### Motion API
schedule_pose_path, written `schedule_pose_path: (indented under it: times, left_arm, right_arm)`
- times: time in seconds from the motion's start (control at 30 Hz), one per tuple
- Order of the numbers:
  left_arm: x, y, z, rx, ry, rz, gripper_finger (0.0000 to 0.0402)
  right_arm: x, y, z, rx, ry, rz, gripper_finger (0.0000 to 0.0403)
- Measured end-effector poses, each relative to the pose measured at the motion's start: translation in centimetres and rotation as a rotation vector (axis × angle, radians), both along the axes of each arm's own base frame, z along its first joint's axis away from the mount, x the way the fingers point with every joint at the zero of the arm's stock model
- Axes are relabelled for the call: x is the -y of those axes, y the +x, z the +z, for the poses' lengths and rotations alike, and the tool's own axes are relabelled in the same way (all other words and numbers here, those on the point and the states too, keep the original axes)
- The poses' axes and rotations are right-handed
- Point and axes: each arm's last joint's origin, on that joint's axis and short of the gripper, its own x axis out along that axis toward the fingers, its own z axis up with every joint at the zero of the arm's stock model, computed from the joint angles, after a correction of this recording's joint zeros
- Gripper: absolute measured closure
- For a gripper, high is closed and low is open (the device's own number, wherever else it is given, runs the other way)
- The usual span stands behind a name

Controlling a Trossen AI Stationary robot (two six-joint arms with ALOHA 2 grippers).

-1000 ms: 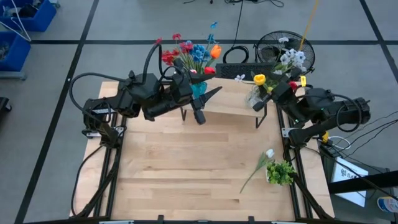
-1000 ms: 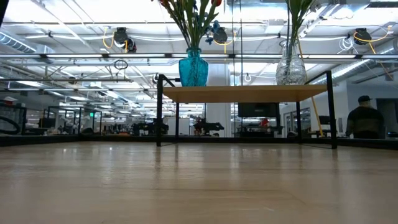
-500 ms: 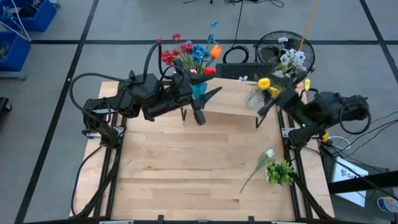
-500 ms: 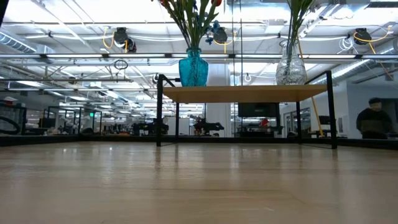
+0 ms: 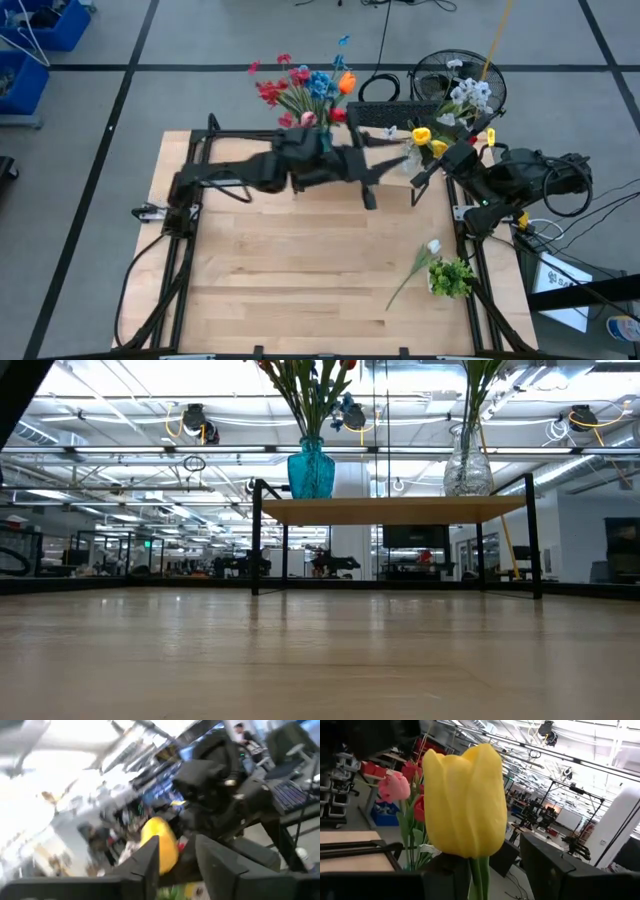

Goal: Pick and place flowers into a vace then onto a shelf
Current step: Put the yellow tulip into the transparent vase

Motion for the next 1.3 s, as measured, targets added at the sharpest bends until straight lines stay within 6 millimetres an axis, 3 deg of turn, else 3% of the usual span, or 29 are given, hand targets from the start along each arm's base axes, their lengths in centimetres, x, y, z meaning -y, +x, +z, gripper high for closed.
schedule_pose_path:
  times: [0.17, 0.27, 0.43, 0.87, 1.17, 1.3]
  left_arm:
    - [0.4, 2.7, -2.1, 0.054, 0.174, -0.005, 0.0344]
    - [0.8, 3.3, -2.7, 0.056, 0.243, -0.039, 0.0390]
    - [0.2, 3.0, -2.2, 0.090, 0.244, -0.066, 0.0396]
    - [-5.8, 3.0, -2.1, 0.112, 0.115, 0.012, 0.0394]
    - [-6.3, 2.9, -2.1, 0.114, 0.095, 0.015, 0.0392]
    - [-5.4, 2.9, -2.0, 0.122, 0.151, 0.014, 0.0398]
  right_arm:
    - [0.0, 0.0, 0.0, 0.002, 0.002, -0.002, 0.0250]
    - [0.0, 0.0, 0.0, 0.001, 0.002, -0.003, 0.0250]
    - [0.0, 0.0, 0.0, 0.002, 0.002, -0.002, 0.0250]
    - [0.0, 0.0, 0.0, 0.002, 0.002, 0.000, 0.0250]
    - [0.0, 0.0, 0.0, 0.001, 0.001, 0.000, 0.0250]
    - [0.0, 0.0, 0.0, -0.002, -0.002, -0.001, 0.0250]
